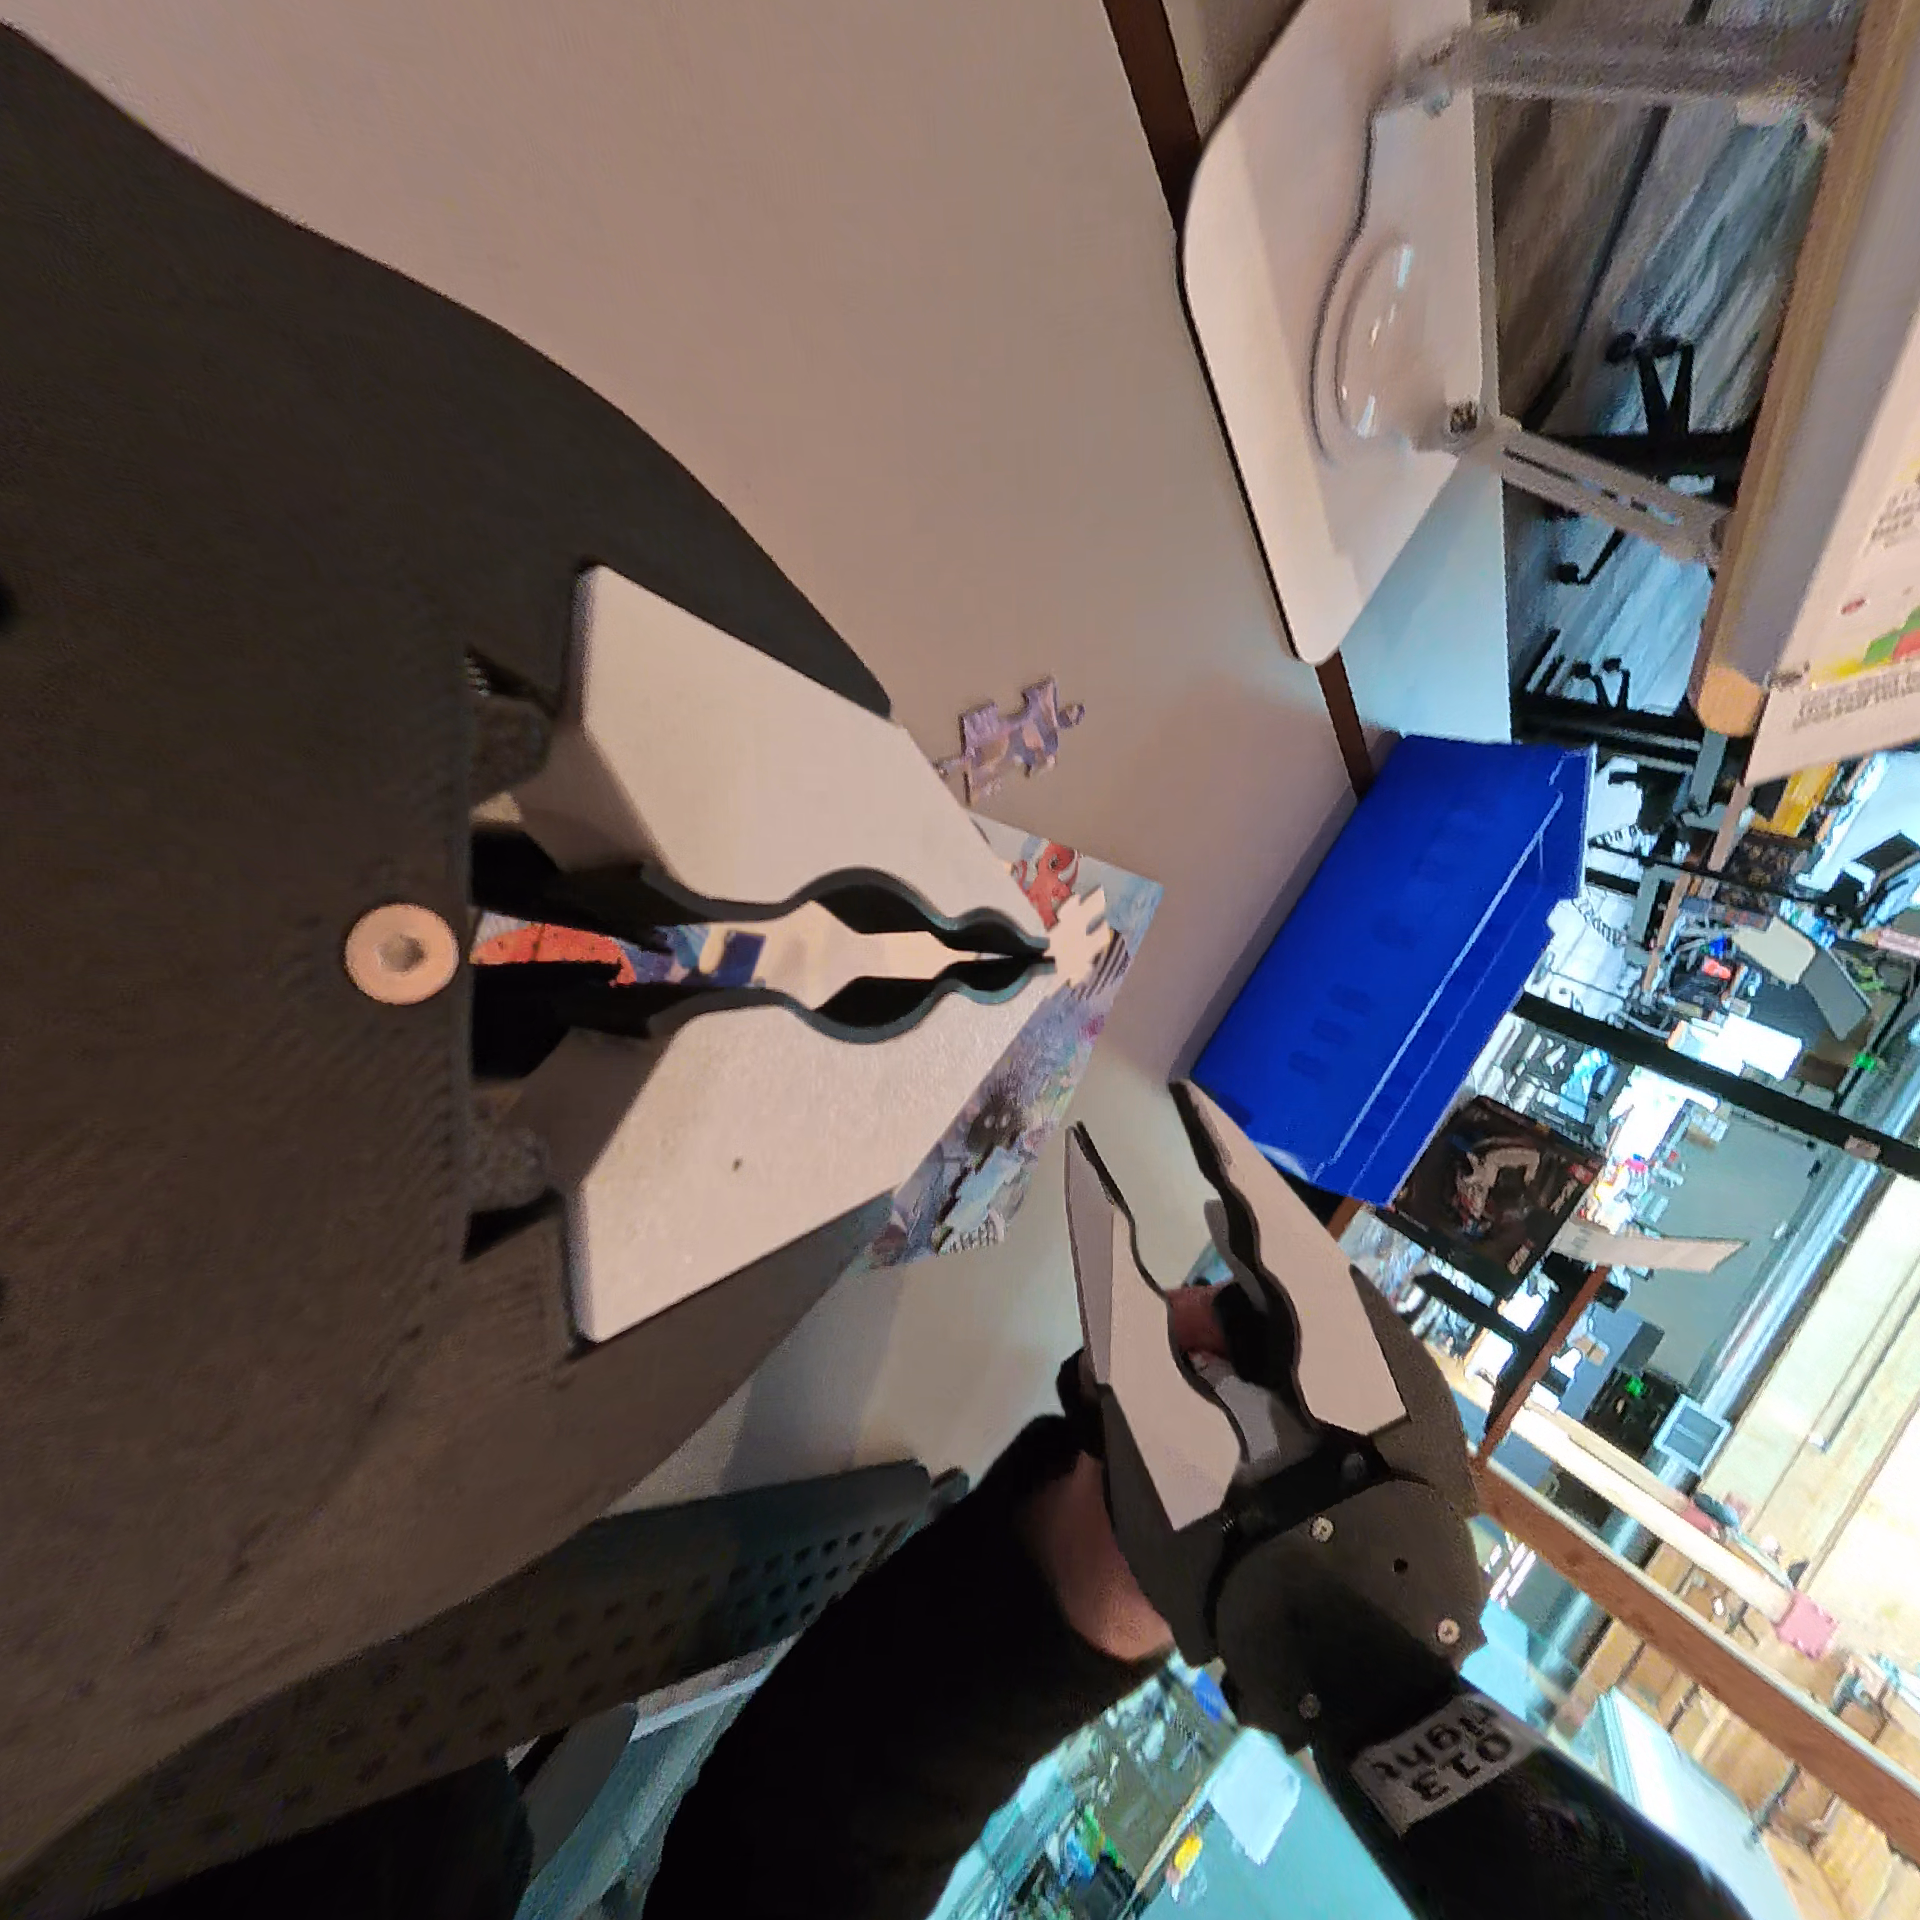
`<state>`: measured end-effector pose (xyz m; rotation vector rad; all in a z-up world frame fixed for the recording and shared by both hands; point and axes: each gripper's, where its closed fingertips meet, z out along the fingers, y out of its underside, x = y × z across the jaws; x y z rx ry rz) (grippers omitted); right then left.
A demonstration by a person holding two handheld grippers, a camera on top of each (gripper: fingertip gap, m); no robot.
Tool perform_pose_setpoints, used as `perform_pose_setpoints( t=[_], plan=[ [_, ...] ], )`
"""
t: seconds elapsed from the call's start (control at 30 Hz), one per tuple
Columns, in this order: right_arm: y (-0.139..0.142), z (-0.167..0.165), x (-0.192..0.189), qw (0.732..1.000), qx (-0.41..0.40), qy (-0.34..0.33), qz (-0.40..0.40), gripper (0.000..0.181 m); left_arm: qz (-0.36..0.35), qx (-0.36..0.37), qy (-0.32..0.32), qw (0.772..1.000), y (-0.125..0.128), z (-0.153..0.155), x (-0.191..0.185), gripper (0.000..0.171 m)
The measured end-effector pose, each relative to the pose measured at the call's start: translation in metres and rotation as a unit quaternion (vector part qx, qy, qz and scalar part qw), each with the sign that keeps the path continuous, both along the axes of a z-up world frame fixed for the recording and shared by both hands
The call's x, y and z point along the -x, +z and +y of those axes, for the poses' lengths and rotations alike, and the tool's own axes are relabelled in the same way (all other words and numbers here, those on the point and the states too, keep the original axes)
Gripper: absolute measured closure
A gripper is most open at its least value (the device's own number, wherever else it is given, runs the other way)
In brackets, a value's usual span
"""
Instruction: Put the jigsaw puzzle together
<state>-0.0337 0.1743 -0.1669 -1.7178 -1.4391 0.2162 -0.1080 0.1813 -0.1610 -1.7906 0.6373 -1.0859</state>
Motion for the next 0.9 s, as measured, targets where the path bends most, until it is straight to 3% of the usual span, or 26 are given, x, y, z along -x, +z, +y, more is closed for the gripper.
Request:
perform_pose_setpoints(
  t=[0.1,0.23,0.43,0.63,0.9],
  plan=[
    [-0.029,0.012,-0.039,0.995,0.071,-0.061,-0.045,0.143,0.021,0.006,0.008,1.000,-0.009,0.003,0.003,0.171],
    [-0.056,0.007,-0.089,0.982,0.144,-0.109,-0.050,0.139,0.089,0.009,0.002,0.996,-0.029,0.001,-0.004,0.164],
    [-0.110,-0.036,-0.159,0.941,0.280,-0.168,-0.083,0.132,0.141,0.012,-0.014,0.990,-0.048,-0.003,-0.016,0.161],
    [-0.118,-0.054,-0.166,0.937,0.296,-0.183,-0.042,0.124,0.152,0.018,-0.019,0.988,-0.055,-0.003,-0.022,0.160],
    [-0.120,-0.051,-0.162,0.944,0.261,-0.188,-0.074,0.136,0.185,0.017,-0.025,0.982,-0.065,-0.005,-0.023,0.160]
  ],
)
